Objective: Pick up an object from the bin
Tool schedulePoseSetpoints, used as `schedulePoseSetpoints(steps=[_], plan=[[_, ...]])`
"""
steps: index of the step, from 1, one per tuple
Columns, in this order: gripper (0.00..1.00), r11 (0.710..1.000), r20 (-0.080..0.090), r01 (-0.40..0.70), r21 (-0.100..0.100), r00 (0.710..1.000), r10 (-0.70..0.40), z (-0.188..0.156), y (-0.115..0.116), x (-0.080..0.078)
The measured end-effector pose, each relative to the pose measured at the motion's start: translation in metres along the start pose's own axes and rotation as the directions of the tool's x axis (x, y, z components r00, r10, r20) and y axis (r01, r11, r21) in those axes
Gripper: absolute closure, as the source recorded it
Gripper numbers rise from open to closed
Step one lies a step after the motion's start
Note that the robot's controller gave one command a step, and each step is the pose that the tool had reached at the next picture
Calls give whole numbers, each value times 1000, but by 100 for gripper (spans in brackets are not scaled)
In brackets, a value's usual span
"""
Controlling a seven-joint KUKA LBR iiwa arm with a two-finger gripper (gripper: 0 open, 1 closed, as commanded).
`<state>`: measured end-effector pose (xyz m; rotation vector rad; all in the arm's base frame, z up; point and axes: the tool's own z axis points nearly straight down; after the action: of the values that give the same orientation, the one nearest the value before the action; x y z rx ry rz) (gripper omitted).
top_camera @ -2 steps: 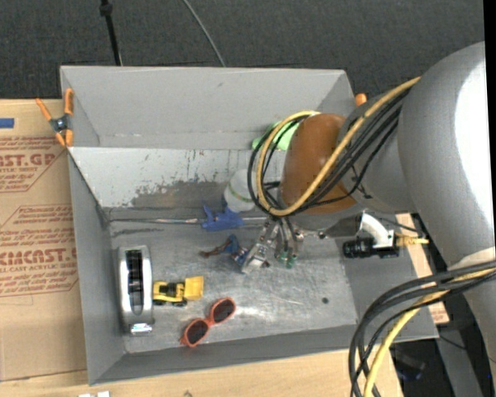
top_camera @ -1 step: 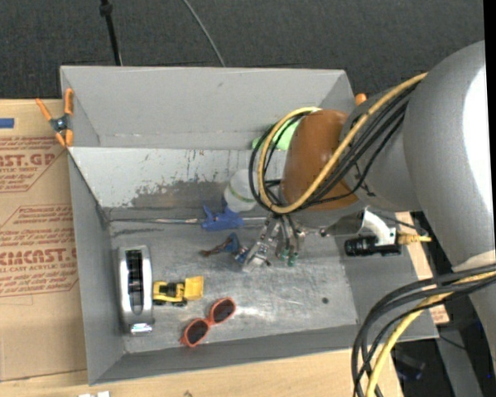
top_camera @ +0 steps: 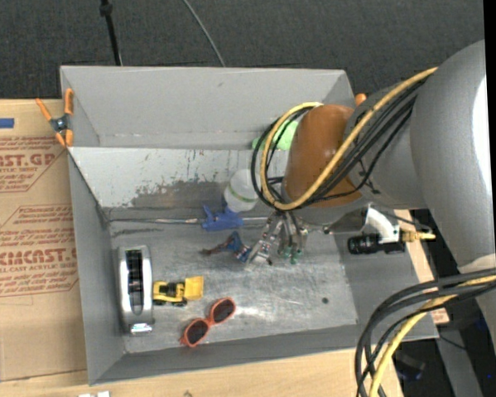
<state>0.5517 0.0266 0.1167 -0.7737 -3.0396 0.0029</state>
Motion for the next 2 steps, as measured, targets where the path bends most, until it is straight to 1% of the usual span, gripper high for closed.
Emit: schedulePoseSetpoints(steps=[1,2], plan=[[100,1000,0,0,-1,1000,0,-19,0,0],[100,1000,4,0,-3,1000,0,-35,1,-1]])
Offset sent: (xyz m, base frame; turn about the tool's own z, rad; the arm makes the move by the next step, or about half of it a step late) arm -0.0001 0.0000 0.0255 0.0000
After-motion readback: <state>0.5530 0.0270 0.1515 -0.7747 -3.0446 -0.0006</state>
